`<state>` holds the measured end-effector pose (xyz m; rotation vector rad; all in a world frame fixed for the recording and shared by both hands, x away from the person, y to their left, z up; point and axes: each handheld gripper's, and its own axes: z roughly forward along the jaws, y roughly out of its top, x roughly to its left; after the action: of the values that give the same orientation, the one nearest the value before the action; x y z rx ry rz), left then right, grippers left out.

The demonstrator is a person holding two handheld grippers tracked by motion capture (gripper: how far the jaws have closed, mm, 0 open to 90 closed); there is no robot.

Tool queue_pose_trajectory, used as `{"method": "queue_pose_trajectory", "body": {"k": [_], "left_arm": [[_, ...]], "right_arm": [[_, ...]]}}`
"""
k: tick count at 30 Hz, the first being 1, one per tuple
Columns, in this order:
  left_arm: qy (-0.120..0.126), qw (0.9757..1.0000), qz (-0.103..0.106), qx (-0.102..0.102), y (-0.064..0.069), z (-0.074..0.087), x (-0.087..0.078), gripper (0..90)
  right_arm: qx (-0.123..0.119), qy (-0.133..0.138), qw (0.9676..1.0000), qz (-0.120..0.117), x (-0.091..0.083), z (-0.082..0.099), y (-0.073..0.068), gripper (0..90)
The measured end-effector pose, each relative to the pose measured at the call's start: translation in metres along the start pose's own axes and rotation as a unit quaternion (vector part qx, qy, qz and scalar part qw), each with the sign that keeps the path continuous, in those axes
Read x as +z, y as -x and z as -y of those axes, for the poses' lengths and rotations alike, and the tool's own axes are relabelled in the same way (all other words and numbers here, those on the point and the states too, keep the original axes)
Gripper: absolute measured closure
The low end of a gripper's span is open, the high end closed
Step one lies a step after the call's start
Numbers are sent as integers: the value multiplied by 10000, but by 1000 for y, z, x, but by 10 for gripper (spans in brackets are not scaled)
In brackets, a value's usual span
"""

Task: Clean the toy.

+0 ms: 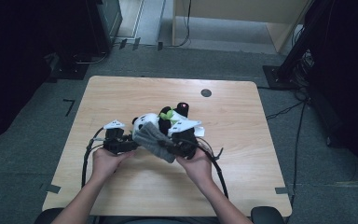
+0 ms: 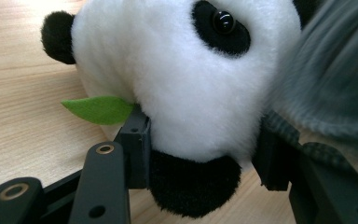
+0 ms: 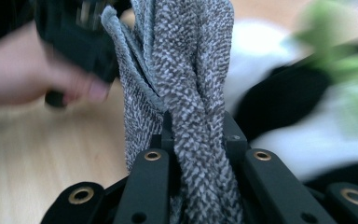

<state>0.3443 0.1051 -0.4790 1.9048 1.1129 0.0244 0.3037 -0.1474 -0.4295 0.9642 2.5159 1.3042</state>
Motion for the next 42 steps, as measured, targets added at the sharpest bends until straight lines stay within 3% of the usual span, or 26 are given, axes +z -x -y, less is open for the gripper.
{"method": "queue_pose_trajectory", "body": {"k": [6,8,13,16,23,27,35,38,42], "left_arm": [[-29,10000,9,-22,1,-1,0,491],[-42,9999,60,-82,2,-2,1,495],[-70,10000,-15,-20,6,-1,2,512],[-89,9999,-35,39,6,-1,3,513],[-169,9998,-29,129,7,-2,2,523],[-175,9997,-35,179,7,-2,2,523],[-154,9998,8,134,6,-1,3,523],[-137,9999,17,84,6,-1,3,523],[-120,9999,13,56,5,-1,3,523]], "right_arm": [[-261,-494,9983,-158,31,12,-8,788],[-301,-507,9979,-250,38,15,-10,788],[-465,-584,9972,-59,53,17,-13,783],[-671,-724,9948,231,58,22,-11,781],[-433,-892,9933,590,44,28,7,782],[-516,-1005,9902,817,36,29,10,785],[-217,-1128,9895,876,13,26,25,786],[-205,-1064,9890,1009,0,24,32,785],[46,-937,9893,1116,-15,24,47,783]]}}
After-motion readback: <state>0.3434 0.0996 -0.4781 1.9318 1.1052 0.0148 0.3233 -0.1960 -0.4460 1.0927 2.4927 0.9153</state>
